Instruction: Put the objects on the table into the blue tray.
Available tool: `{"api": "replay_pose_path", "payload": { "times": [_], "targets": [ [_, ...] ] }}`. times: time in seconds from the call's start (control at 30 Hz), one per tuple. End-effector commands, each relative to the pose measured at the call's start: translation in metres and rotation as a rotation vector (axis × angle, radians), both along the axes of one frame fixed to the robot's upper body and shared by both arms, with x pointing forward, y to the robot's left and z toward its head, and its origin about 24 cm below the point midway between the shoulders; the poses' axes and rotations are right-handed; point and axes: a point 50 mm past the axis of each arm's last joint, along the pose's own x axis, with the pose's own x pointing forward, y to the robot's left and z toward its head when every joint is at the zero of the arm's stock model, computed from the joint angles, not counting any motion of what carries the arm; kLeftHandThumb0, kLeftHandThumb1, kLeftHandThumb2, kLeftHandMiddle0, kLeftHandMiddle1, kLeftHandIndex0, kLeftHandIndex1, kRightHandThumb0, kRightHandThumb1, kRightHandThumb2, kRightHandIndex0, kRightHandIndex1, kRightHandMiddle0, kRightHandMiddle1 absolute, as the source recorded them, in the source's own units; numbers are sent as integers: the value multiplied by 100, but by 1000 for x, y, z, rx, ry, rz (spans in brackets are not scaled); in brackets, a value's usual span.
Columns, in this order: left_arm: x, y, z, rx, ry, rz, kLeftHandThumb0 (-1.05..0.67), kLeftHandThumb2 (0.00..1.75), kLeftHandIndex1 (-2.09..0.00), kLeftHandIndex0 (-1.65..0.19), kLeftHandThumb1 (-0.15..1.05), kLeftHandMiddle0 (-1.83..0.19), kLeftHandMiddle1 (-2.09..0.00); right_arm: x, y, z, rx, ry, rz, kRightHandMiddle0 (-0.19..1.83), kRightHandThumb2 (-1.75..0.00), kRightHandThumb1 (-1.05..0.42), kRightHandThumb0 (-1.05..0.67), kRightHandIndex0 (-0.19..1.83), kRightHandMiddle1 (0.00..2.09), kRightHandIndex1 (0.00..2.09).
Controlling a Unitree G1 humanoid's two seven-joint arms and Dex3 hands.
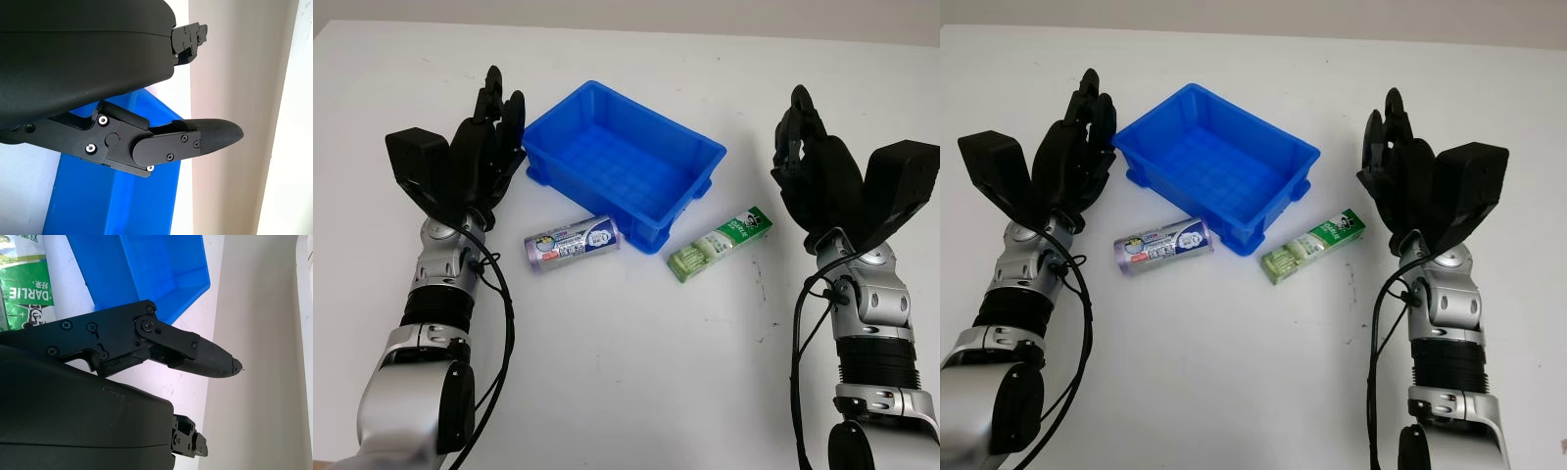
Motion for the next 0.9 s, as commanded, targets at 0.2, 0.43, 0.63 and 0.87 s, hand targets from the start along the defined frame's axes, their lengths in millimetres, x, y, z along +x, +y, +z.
{"api": "replay_pose_path", "payload": {
  "times": [0.2,0.43,0.63,0.87],
  "targets": [
    [1,3,4,13,-7,9,-72,54,0,19,105,19,0,-2,-2,2,-18,-8,8,-19,-73,-105,-71,-19,0,0],
    [1,1,6,6,-23,6,-70,56,0,19,105,19,0,-13,-11,34,-212,-97,75,-9,-55,-105,-68,-8,6,6],
    [1,2,7,-3,-35,6,-69,56,-1,19,105,19,-1,-39,-14,82,-633,-224,102,-5,-7,-96,-57,21,69,21],
    [2,1,8,6,-32,-3,-71,56,0,19,105,19,0,-71,1,105,-1174,-352,195,29,-5,-76,-55,43,44,23]
  ]
}}
